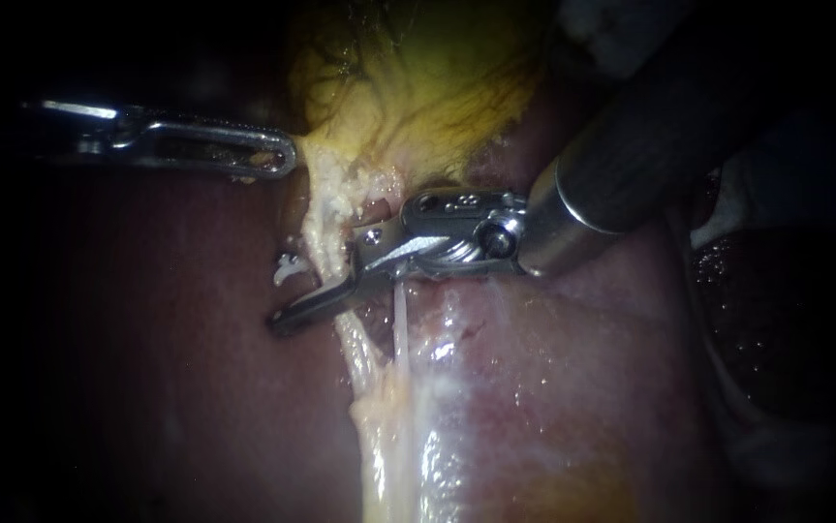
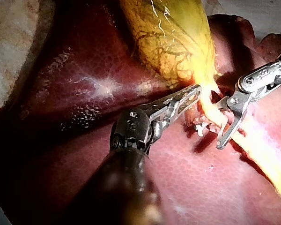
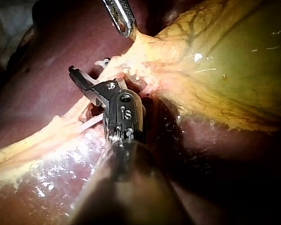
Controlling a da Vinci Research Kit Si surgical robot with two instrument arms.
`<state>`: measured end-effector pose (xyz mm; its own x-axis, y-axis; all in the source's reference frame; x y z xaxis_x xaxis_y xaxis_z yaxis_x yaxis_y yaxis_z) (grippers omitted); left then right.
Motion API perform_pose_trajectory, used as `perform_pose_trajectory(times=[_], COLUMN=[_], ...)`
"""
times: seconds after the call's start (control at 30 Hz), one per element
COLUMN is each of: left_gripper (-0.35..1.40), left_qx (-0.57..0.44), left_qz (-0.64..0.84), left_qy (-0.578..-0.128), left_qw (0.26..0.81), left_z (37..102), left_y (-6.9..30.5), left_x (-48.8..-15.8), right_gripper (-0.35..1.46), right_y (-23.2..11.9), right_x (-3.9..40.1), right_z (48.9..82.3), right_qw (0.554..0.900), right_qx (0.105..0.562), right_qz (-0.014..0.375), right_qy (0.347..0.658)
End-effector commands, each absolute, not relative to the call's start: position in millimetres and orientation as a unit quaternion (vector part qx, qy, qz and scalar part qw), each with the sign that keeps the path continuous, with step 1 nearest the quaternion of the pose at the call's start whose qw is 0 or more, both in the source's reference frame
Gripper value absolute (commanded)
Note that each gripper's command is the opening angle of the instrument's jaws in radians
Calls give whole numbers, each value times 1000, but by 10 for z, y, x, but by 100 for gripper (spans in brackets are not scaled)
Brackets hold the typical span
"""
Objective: Clipping first clip left tube
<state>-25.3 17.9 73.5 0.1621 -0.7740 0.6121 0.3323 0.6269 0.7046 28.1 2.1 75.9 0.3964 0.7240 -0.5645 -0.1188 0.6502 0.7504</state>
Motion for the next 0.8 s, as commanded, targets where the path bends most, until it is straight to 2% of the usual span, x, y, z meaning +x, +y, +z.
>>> perform_pose_trajectory(times=[0.03,0.27,0.43,0.63,0.8], left_gripper=[-35,-35,-35,-35,-35], left_qx=[210,211,211,211,211], left_qz=[-377,-377,-377,-377,-377], left_qy=[-526,-526,-526,-526,-526], left_qw=[733,733,733,733,733], left_z=[735,734,734,733,733], left_y=[180,181,181,181,181], left_x=[-253,-252,-250,-250,-250], right_gripper=[52,52,52,53,53], right_y=[21,21,20,19,15], right_x=[281,280,277,277,279], right_z=[759,759,759,764,774], right_qw=[773,769,753,689,613], right_qx=[317,329,376,476,564], right_qz=[272,274,257,231,219], right_qy=[477,474,474,495,508])
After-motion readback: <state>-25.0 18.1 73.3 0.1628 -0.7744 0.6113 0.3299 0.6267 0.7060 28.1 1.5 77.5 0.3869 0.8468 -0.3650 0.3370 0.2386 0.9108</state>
